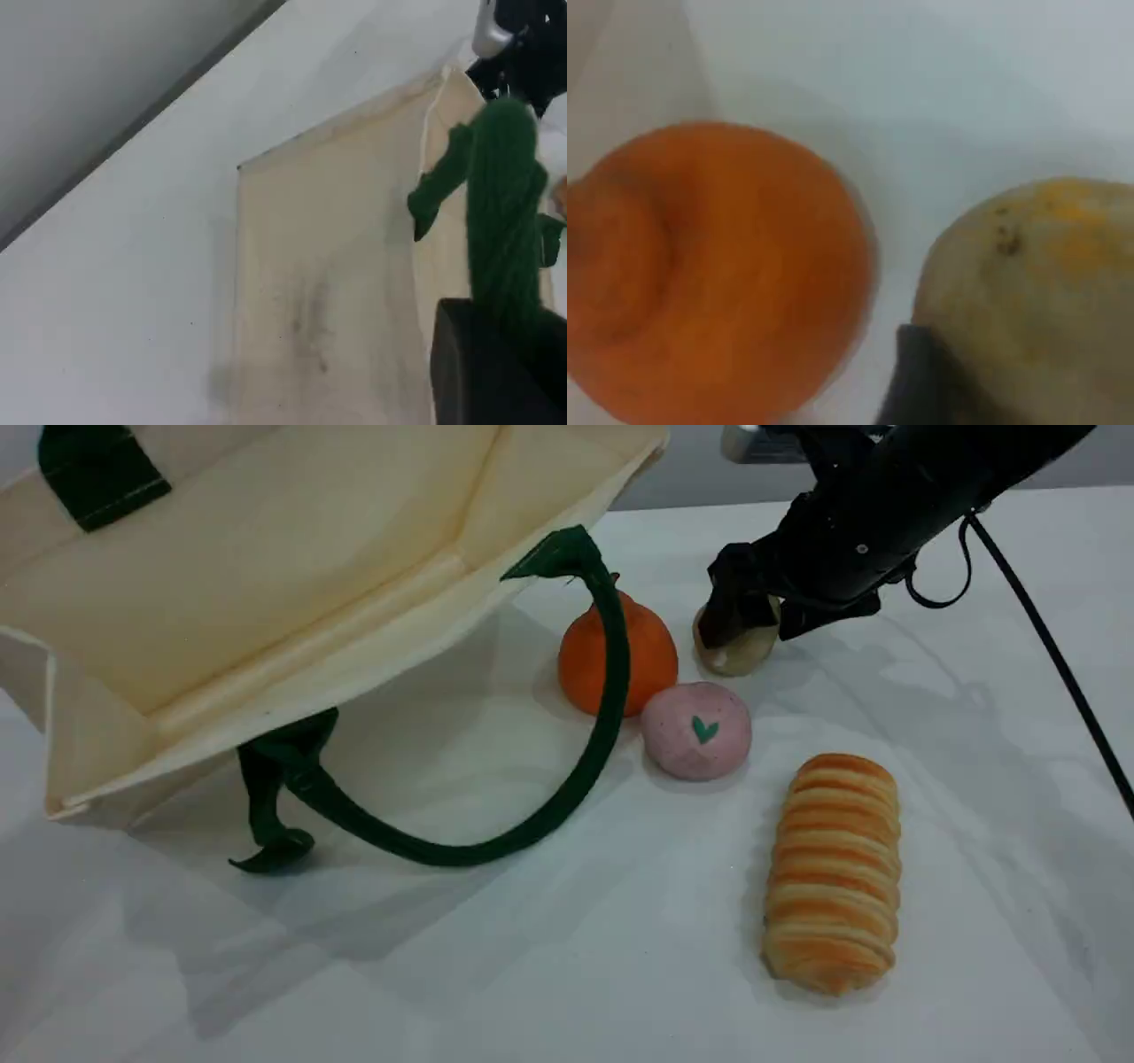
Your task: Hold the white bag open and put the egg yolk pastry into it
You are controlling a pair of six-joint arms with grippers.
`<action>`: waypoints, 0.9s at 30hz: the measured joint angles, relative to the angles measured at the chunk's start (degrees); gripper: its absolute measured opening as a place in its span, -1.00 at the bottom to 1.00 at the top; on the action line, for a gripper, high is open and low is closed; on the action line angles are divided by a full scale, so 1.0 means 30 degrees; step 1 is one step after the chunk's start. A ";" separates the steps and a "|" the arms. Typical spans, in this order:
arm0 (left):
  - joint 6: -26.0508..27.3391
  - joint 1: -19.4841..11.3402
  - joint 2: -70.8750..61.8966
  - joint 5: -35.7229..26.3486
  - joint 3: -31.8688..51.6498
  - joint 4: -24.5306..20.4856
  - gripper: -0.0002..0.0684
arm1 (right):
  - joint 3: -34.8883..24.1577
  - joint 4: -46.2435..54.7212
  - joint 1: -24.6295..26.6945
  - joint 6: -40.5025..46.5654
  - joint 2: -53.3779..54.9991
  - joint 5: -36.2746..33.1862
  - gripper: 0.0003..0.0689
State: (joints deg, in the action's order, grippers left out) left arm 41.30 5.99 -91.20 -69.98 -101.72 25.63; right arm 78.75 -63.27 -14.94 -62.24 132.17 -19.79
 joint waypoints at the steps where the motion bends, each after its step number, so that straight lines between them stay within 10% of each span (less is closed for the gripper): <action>1: 0.0000 0.0000 0.0000 0.0000 0.0000 0.0000 -0.71 | 0.0000 0.0000 0.0000 0.0000 0.0000 0.0000 0.32; 7: -0.0007 0.0000 0.0000 0.0000 0.0000 -0.0036 -0.71 | 0.0000 -0.0038 0.0000 0.0000 -0.0019 -0.0195 -0.34; 27: -0.0007 0.0000 -0.0016 0.0000 0.0000 -0.0078 -0.71 | -0.0037 0.4822 0.0257 0.3812 -0.5247 -0.2708 -0.34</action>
State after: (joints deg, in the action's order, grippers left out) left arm 41.28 5.99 -91.25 -69.98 -101.72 25.39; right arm 78.64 -48.80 -14.17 -50.81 116.43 -27.91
